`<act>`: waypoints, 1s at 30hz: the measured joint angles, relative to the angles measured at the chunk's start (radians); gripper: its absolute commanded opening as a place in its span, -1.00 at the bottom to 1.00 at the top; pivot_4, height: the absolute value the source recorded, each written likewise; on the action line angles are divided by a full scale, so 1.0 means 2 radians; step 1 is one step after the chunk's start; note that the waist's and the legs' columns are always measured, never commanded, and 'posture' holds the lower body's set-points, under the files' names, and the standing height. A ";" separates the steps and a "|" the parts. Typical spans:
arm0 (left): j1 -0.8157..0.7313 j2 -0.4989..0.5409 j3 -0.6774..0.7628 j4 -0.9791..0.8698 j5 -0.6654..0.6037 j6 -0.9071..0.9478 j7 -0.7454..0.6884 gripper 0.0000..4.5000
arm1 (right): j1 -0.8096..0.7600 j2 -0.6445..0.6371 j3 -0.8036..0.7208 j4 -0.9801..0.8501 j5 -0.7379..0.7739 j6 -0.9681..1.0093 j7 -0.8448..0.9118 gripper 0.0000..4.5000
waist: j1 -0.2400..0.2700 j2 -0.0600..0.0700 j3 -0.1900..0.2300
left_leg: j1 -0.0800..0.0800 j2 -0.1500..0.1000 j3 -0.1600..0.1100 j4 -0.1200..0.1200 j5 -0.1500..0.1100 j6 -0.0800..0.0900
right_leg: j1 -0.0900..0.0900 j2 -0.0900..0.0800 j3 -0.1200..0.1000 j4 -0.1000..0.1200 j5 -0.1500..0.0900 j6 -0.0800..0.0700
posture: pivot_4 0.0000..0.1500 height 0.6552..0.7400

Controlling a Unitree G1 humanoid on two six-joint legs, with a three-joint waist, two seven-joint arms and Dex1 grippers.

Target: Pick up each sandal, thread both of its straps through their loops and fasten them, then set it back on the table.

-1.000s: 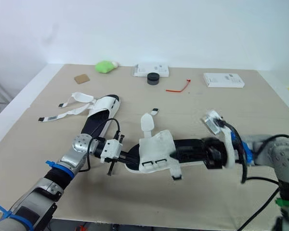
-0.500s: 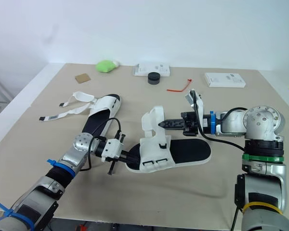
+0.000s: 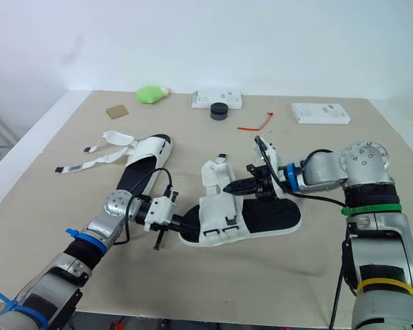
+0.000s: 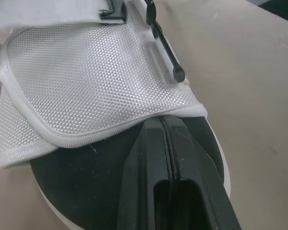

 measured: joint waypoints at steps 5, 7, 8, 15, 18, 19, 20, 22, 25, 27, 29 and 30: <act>0.002 -0.002 0.002 -0.001 -0.001 0.003 0.002 -1.00 | -0.004 -0.025 0.039 0.003 0.051 -0.001 -0.024 -0.93 | 0.000 0.000 0.000 | 0.000 0.000 0.000 0.000 0.000 0.000 | 0.000 0.000 0.000 0.000 0.000 0.000 | 1.00 1.00; 0.003 -0.003 0.002 -0.001 -0.001 0.003 0.003 -1.00 | -0.008 -0.036 0.055 0.004 0.072 -0.003 -0.032 -0.93 | 0.000 0.000 0.000 | 0.000 0.000 0.000 0.000 0.000 0.000 | 0.000 -0.001 0.000 0.000 0.000 0.000 | 1.00 1.00; 0.003 -0.003 0.002 -0.001 -0.001 0.003 0.003 -1.00 | -0.009 -0.037 0.057 0.005 0.075 -0.003 -0.033 -0.93 | 0.000 0.000 0.000 | 0.000 0.000 0.000 0.000 0.000 0.000 | 0.000 -0.001 0.000 0.000 0.000 0.000 | 1.00 1.00; 0.003 -0.015 0.003 0.009 -0.001 -0.002 0.006 -1.00 | -0.016 -0.046 0.094 0.018 0.114 -0.010 -0.061 -0.93 | 0.001 0.000 0.000 | -0.002 -0.001 0.000 0.000 0.000 0.001 | 0.000 -0.002 0.001 -0.001 0.000 0.000 | 1.00 1.00; 0.003 -0.021 0.004 0.017 -0.001 -0.010 0.009 -1.00 | -0.017 -0.043 0.103 0.030 0.114 -0.013 -0.072 -0.93 | 0.002 0.000 -0.001 | -0.003 -0.002 0.000 0.000 0.001 0.002 | 0.001 -0.003 0.001 -0.002 0.000 0.000 | 1.00 1.00; 0.003 -0.022 0.004 0.019 -0.001 -0.012 0.010 -1.00 | -0.017 -0.041 0.104 0.035 0.114 -0.013 -0.073 -0.93 | 0.002 0.000 -0.001 | -0.003 -0.002 0.000 0.000 0.001 0.002 | 0.001 -0.003 0.001 -0.002 0.000 0.000 | 1.00 1.00; 0.003 -0.023 0.004 0.021 -0.001 -0.015 0.010 -1.00 | -0.019 -0.037 0.104 0.042 0.113 -0.013 -0.075 -0.93 | 0.002 0.000 -0.001 | -0.003 -0.002 0.000 0.000 0.001 0.002 | 0.001 -0.004 0.001 -0.002 0.000 0.000 | 1.00 1.00; 0.002 -0.023 0.004 0.022 -0.001 -0.017 0.011 -1.00 | -0.028 -0.033 0.105 0.050 0.109 -0.010 -0.075 -0.93 | 0.002 0.001 -0.001 | -0.003 -0.002 0.000 0.000 0.001 0.003 | 0.000 -0.004 0.001 -0.002 0.000 0.000 | 1.00 1.00; 0.002 -0.023 0.004 0.025 -0.001 -0.023 0.013 -1.00 | -0.048 -0.030 0.111 0.059 0.108 -0.003 -0.075 -0.93 | 0.002 0.001 -0.001 | -0.003 -0.002 0.000 0.000 0.002 0.003 | 0.000 -0.004 0.001 -0.002 0.000 0.000 | 1.00 1.00; 0.002 -0.024 0.004 0.026 -0.001 -0.025 0.014 -1.00 | -0.056 -0.030 0.117 0.058 0.110 -0.002 -0.075 -0.93 | 0.002 0.001 -0.001 | -0.004 -0.002 0.000 0.000 0.002 0.003 | 0.000 -0.004 0.001 -0.002 0.000 0.000 | 1.00 1.00; 0.002 -0.024 0.004 0.027 -0.001 -0.026 0.016 -1.00 | -0.066 -0.029 0.126 0.058 0.116 -0.001 -0.075 -0.93 | 0.002 0.001 -0.001 | -0.004 -0.002 0.000 0.000 0.002 0.004 | 0.000 -0.005 0.000 -0.002 0.000 0.000 | 1.00 1.00; 0.002 -0.025 0.004 0.027 -0.001 -0.027 0.017 -1.00 | -0.071 -0.028 0.126 0.058 0.118 -0.001 -0.074 -0.93 | 0.002 0.001 -0.001 | -0.005 -0.002 0.000 0.000 0.003 0.004 | -0.001 -0.005 0.000 -0.002 0.000 0.000 | 1.00 1.00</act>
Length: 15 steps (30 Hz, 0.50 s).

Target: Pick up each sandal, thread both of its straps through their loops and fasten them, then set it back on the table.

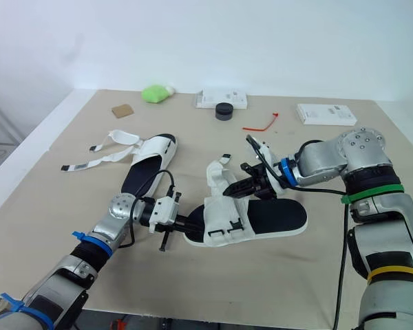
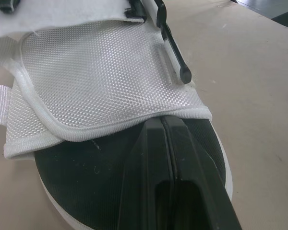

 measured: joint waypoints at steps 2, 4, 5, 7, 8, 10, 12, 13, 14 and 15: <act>0.000 -0.001 0.000 0.001 0.000 -0.001 0.002 -1.00 | -0.009 0.001 0.000 0.000 0.002 0.000 0.002 -0.93 | 0.000 0.000 0.000 | -0.001 0.000 0.000 0.000 0.000 0.001 | -0.001 0.000 0.000 0.000 0.000 0.000 | 1.00 1.00; 0.000 -0.004 0.000 0.003 0.000 -0.005 0.003 -1.00 | -0.013 0.001 0.000 0.000 0.004 0.000 0.004 -0.93 | 0.000 0.000 0.000 | -0.002 0.000 0.001 0.000 0.001 0.001 | -0.001 -0.001 -0.001 0.000 0.000 -0.001 | 1.00 1.00; 0.000 -0.004 0.000 0.004 0.000 -0.007 0.003 -1.00 | -0.013 0.001 0.001 0.000 0.005 0.000 0.005 -0.93 | 0.000 0.000 0.000 | -0.002 0.000 0.001 0.000 0.001 0.002 | -0.001 -0.002 -0.001 0.000 0.001 -0.002 | 1.00 1.00; 0.000 -0.005 0.000 0.005 0.000 -0.009 0.003 -1.00 | -0.013 0.000 0.004 0.000 0.005 0.000 0.008 -0.93 | 0.000 0.000 0.000 | -0.002 0.000 0.001 0.000 0.001 0.002 | -0.001 -0.002 -0.002 0.000 0.001 -0.002 | 1.00 1.00; 0.000 -0.005 0.000 0.005 0.000 -0.009 0.003 -1.00 | -0.013 -0.001 0.004 0.000 0.005 0.000 0.010 -0.93 | 0.000 0.000 0.000 | -0.002 0.000 0.001 0.000 0.001 0.002 | -0.001 -0.002 -0.002 0.000 0.001 -0.002 | 1.00 1.00; 0.000 -0.006 0.000 0.005 0.000 -0.009 0.003 -1.00 | -0.013 -0.004 0.006 -0.001 0.005 0.000 0.013 -0.93 | 0.000 0.000 0.000 | -0.002 0.000 0.001 0.000 0.001 0.002 | -0.001 -0.002 -0.002 0.000 0.001 -0.002 | 1.00 1.00; 0.000 -0.006 0.000 0.006 0.000 -0.009 0.003 -1.00 | -0.006 -0.009 0.006 -0.011 0.005 0.000 0.020 -0.93 | 0.000 0.000 0.000 | -0.003 0.000 0.001 0.000 0.001 0.002 | -0.001 -0.003 -0.002 0.000 0.001 -0.002 | 1.00 1.00; 0.000 -0.006 0.000 0.006 0.000 -0.009 0.003 -1.00 | -0.006 -0.009 0.006 -0.012 0.005 0.000 0.021 -0.93 | 0.000 0.000 0.000 | -0.003 0.000 0.001 0.000 0.001 0.002 | -0.001 -0.003 -0.002 0.000 0.001 -0.002 | 1.00 1.00; 0.000 -0.006 0.000 0.007 0.000 -0.009 0.003 -1.00 | 0.001 -0.011 0.006 -0.017 0.006 0.000 0.022 -0.93 | 0.000 0.000 0.000 | -0.003 0.000 0.001 0.000 0.001 0.002 | -0.001 -0.003 -0.002 0.000 0.001 -0.002 | 1.00 1.00; 0.000 -0.006 0.000 0.007 0.000 -0.009 0.003 -1.00 | 0.007 -0.011 0.006 -0.020 0.006 0.000 0.022 -0.93 | 0.000 0.000 0.000 | -0.003 0.000 0.001 0.000 0.001 0.002 | -0.001 -0.003 -0.003 0.000 0.001 -0.002 | 1.00 1.00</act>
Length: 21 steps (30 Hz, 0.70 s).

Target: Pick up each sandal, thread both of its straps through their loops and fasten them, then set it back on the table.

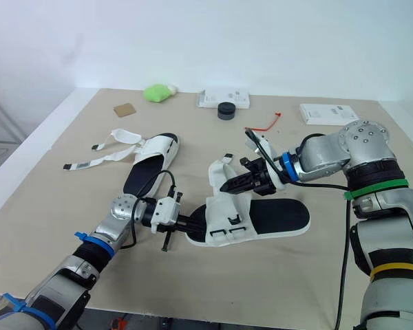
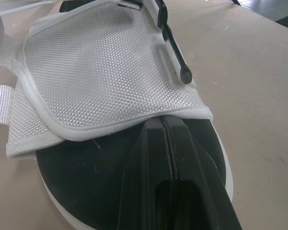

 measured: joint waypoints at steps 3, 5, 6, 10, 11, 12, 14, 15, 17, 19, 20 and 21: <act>0.000 0.000 0.000 0.000 0.000 0.000 0.000 -1.00 | 0.017 -0.001 0.000 -0.003 0.000 -0.005 0.000 -0.93 | 0.000 0.000 0.000 | 0.000 0.000 0.000 0.000 0.000 0.000 | 0.000 0.000 0.000 0.000 0.000 0.000 | 1.00 1.00; 0.000 0.000 0.000 0.001 0.000 0.000 0.000 -1.00 | 0.017 -0.004 0.000 -0.005 0.000 -0.006 0.000 -0.93 | 0.000 0.000 0.000 | 0.000 0.000 0.000 0.000 0.000 0.000 | 0.000 0.000 0.000 0.000 0.000 0.000 | 1.00 1.00; 0.000 0.000 0.000 0.001 0.000 0.000 0.000 -1.00 | 0.017 -0.005 0.000 -0.007 0.000 -0.007 0.000 -0.93 | 0.000 0.000 0.000 | 0.000 0.000 0.000 0.000 0.000 0.000 | 0.000 0.000 0.000 0.000 0.000 0.000 | 1.00 1.00; 0.000 0.000 0.000 0.001 0.000 0.000 0.000 -1.00 | 0.029 -0.007 -0.003 -0.029 0.002 -0.013 0.003 -0.93 | 0.000 0.000 0.000 | 0.000 0.000 0.000 0.000 0.000 0.000 | 0.000 0.000 -0.001 0.000 0.000 0.000 | 1.00 1.00; 0.000 0.000 0.000 0.001 0.000 0.000 0.000 -1.00 | 0.032 -0.008 -0.003 -0.033 0.003 -0.014 0.004 -0.93 | 0.000 0.000 0.000 | 0.000 0.000 0.000 0.000 0.000 0.000 | 0.000 0.000 -0.001 0.000 0.000 0.000 | 1.00 1.00; 0.000 0.000 0.000 0.001 0.000 0.000 -0.001 -1.00 | 0.037 -0.011 -0.004 -0.037 0.003 -0.016 0.005 -0.93 | 0.000 0.000 0.000 | 0.000 0.000 0.000 0.000 0.000 0.000 | 0.000 0.000 -0.001 0.000 0.000 0.000 | 1.00 1.00; 0.000 0.000 0.000 0.001 0.000 0.000 -0.001 -1.00 | 0.042 -0.015 -0.006 -0.044 0.003 -0.019 0.007 -0.93 | 0.000 0.000 0.000 | 0.000 0.000 0.000 0.000 0.000 0.000 | 0.000 0.000 -0.001 0.000 0.000 0.000 | 1.00 1.00; 0.000 0.000 0.000 0.001 0.000 0.000 -0.001 -1.00 | 0.048 -0.019 -0.009 -0.049 0.004 -0.022 0.011 -0.93 | 0.000 0.000 0.000 | 0.000 0.000 0.000 0.000 0.000 0.000 | 0.000 0.000 -0.001 0.000 0.000 0.000 | 1.00 1.00; 0.000 0.000 0.000 0.001 0.000 0.000 -0.001 -1.00 | 0.059 -0.025 -0.014 -0.058 0.004 -0.026 0.015 -0.93 | 0.000 0.000 0.000 | 0.000 0.000 0.000 0.000 0.000 0.000 | 0.000 0.000 -0.001 0.000 0.000 0.000 | 1.00 1.00; 0.000 0.000 0.000 0.001 0.000 0.000 -0.001 -1.00 | 0.066 -0.028 -0.021 -0.062 0.004 -0.030 0.016 -0.93 | 0.000 0.000 0.000 | 0.000 0.000 0.000 0.000 0.000 0.000 | 0.000 0.000 -0.001 0.000 0.000 0.000 | 1.00 1.00; 0.000 0.000 0.000 0.001 0.000 0.000 -0.001 -1.00 | 0.070 -0.029 -0.024 -0.064 0.004 -0.032 0.016 -0.93 | 0.000 0.000 0.000 | 0.000 0.000 0.000 0.000 0.000 0.000 | 0.000 0.000 -0.002 0.000 0.000 0.001 | 1.00 1.00; 0.000 0.000 0.000 0.001 0.000 0.000 -0.001 -1.00 | 0.076 -0.030 -0.027 -0.067 0.004 -0.036 0.015 -0.93 | 0.000 -0.001 0.000 | 0.000 0.000 0.000 0.000 0.000 0.000 | 0.000 0.000 -0.002 0.000 0.000 0.001 | 1.00 1.00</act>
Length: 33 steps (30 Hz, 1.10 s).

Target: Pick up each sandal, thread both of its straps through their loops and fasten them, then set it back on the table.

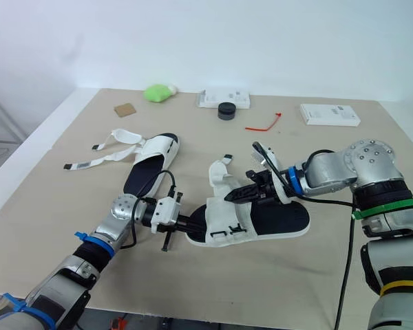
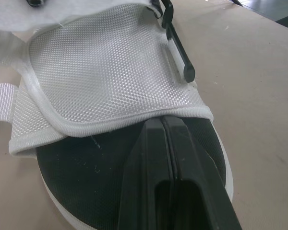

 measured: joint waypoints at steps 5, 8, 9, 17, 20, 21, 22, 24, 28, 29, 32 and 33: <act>0.000 0.000 0.000 0.000 0.000 0.000 0.000 -1.00 | 0.015 -0.001 -0.007 -0.002 0.000 -0.016 -0.013 -0.93 | 0.000 0.000 0.000 | 0.000 0.000 0.000 0.000 0.000 0.000 | 0.000 0.000 0.000 0.000 0.000 0.000 | 1.00 1.00; 0.000 0.000 0.000 0.000 0.000 0.000 -0.001 -1.00 | 0.019 -0.002 -0.012 -0.002 0.000 -0.023 -0.023 -0.93 | 0.000 -0.001 0.000 | 0.000 0.000 0.000 0.000 0.000 0.000 | 0.000 0.000 0.000 0.000 0.000 0.000 | 1.00 1.00; 0.000 0.000 0.000 0.000 0.000 0.000 -0.001 -1.00 | 0.020 -0.005 -0.016 -0.003 0.000 -0.025 -0.024 -0.93 | 0.000 -0.001 0.000 | 0.000 0.000 0.000 0.000 0.000 0.000 | 0.000 0.000 0.000 0.000 0.000 0.000 | 1.00 1.00; 0.000 0.000 0.000 0.000 0.000 0.000 -0.001 -1.00 | 0.041 -0.022 -0.024 -0.037 0.000 -0.021 -0.005 -0.93 | 0.000 -0.001 0.001 | 0.000 0.000 0.000 0.000 0.000 0.000 | 0.000 -0.001 0.000 0.000 -0.001 0.002 | 1.00 1.00; 0.000 0.001 0.000 0.000 0.000 0.000 -0.001 -1.00 | 0.054 -0.026 -0.025 -0.054 0.000 -0.021 0.006 -0.93 | 0.000 -0.001 0.001 | 0.000 0.000 0.000 -0.001 0.000 0.000 | 0.000 -0.001 0.000 0.000 -0.001 0.002 | 1.00 1.00; 0.000 0.001 0.000 0.000 0.000 0.000 -0.001 -1.00 | 0.058 -0.027 -0.025 -0.059 0.000 -0.021 0.009 -0.93 | 0.000 -0.001 0.001 | 0.000 0.000 0.000 -0.001 0.000 0.000 | 0.000 -0.001 0.000 0.000 -0.001 0.002 | 1.00 1.00; 0.000 0.001 0.000 0.000 0.000 0.000 -0.001 -1.00 | 0.062 -0.027 -0.025 -0.067 -0.001 -0.021 0.011 -0.93 | 0.000 -0.001 0.001 | 0.000 0.000 0.000 -0.001 0.000 0.000 | 0.000 -0.002 0.000 0.000 -0.001 0.002 | 1.00 1.00; 0.000 0.001 0.000 0.000 0.000 0.000 -0.001 -1.00 | 0.070 -0.029 -0.027 -0.088 -0.003 -0.023 0.022 -0.93 | 0.000 -0.001 0.001 | 0.000 0.000 0.000 -0.001 0.000 0.000 | 0.000 -0.003 0.000 0.000 -0.001 0.002 | 1.00 1.00; -0.001 0.001 0.000 0.001 0.000 0.000 -0.001 -1.00 | 0.079 -0.032 -0.040 -0.112 -0.012 -0.026 0.041 -0.93 | 0.000 -0.001 0.001 | 0.000 0.000 0.000 -0.001 0.000 0.000 | -0.001 -0.003 0.000 0.000 -0.001 0.002 | 1.00 1.00; -0.001 0.001 0.000 0.001 0.000 0.000 -0.001 -1.00 | 0.085 -0.032 -0.048 -0.124 -0.020 -0.028 0.053 -0.93 | 0.000 -0.001 0.001 | 0.000 0.000 0.000 -0.001 0.000 0.000 | -0.001 -0.003 0.000 0.000 -0.001 0.002 | 1.00 1.00; -0.001 0.001 0.000 0.001 0.000 0.000 -0.002 -1.00 | 0.098 -0.035 -0.062 -0.151 -0.034 -0.030 0.076 -0.93 | 0.000 -0.001 0.001 | 0.000 0.000 0.000 -0.001 0.000 0.000 | -0.001 -0.004 0.000 0.000 -0.001 0.002 | 1.00 1.00; -0.001 0.001 0.000 0.001 0.000 0.000 -0.002 -1.00 | 0.106 -0.036 -0.069 -0.169 -0.046 -0.030 0.089 -0.93 | 0.000 -0.001 0.001 | 0.000 0.001 0.000 -0.001 0.000 0.000 | -0.001 -0.004 0.000 0.000 -0.002 0.003 | 1.00 1.00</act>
